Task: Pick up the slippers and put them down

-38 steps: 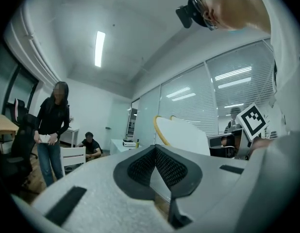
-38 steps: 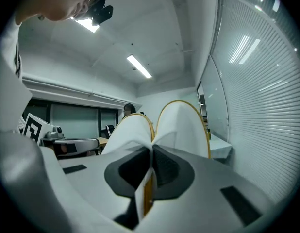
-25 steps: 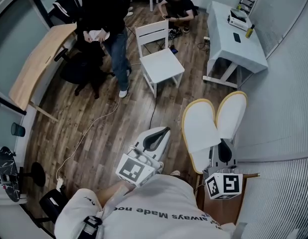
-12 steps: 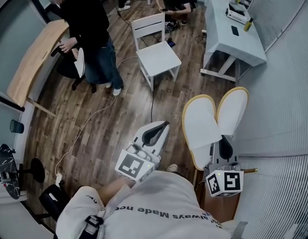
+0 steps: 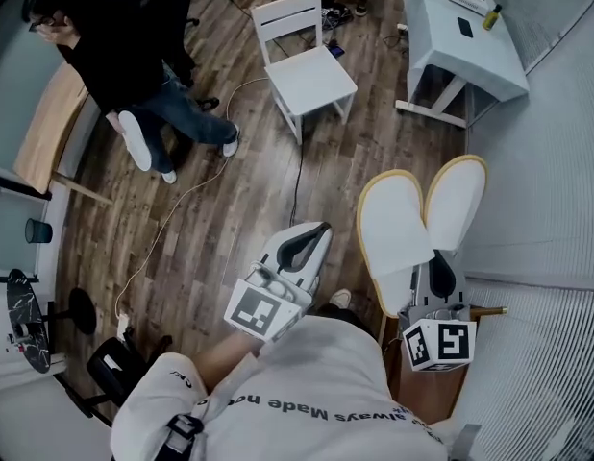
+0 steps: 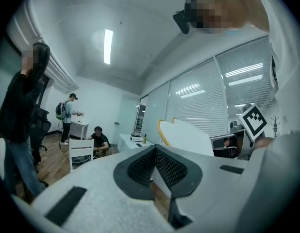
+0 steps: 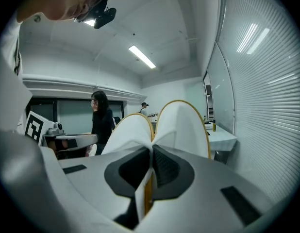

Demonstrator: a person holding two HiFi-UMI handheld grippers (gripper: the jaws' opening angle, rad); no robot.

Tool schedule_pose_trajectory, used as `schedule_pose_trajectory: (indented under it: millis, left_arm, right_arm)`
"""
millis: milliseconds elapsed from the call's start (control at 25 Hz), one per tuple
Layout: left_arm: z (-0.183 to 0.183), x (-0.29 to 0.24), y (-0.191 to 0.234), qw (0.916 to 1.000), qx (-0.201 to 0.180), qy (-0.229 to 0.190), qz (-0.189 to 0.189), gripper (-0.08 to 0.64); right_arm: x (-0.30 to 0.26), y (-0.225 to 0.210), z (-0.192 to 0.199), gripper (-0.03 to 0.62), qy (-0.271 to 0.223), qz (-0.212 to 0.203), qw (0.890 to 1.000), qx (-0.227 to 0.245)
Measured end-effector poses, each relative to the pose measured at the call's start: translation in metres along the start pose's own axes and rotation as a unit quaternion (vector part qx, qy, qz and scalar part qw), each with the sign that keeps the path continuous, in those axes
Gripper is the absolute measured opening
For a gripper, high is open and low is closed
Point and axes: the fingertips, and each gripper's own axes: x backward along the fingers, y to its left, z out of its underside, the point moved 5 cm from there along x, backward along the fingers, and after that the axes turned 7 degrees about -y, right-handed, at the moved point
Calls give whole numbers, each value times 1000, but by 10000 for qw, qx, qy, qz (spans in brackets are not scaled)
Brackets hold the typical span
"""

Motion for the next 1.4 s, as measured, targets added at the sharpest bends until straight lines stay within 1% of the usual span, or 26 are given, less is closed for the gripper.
schedule_pose_trajectory:
  millis: [200,400,600,840,960,1080,1240,1320,1400]
  left_arm:
    - [24,1,3,9997,54,250,61,11]
    - [46,-2,7,9988,179,429,150,11]
    - [74,-8,12,9966,213,775,182,11]
    - [107,-11,17,9942,350,962,317,11]
    - [132,-9,16,9934,299,1053,343,11]
    - [158,-11,13,9920,252,1169,401,11]
    - [190,-20,16,9911,291,1209,481,11]
    - [217,-25,28,9904,320,1253,479,11]
    - [252,-31,38,9896,305,1319,488,11]
  right_arm:
    - [-1,-1,30,19,241,58,9995,-173]
    - [-4,-3,50,19,421,70,9989,-198]
    - [-10,-10,76,20,673,64,9974,-252]
    - [-17,-10,113,20,856,19,9953,-444]
    - [-15,-14,136,20,895,20,9952,-392]
    - [-13,-22,161,20,928,46,9946,-451]
    - [-18,-32,194,19,1027,127,9937,-423]
    - [-30,-35,223,20,1076,139,9931,-446]
    - [-42,-39,261,20,1122,139,9923,-505]
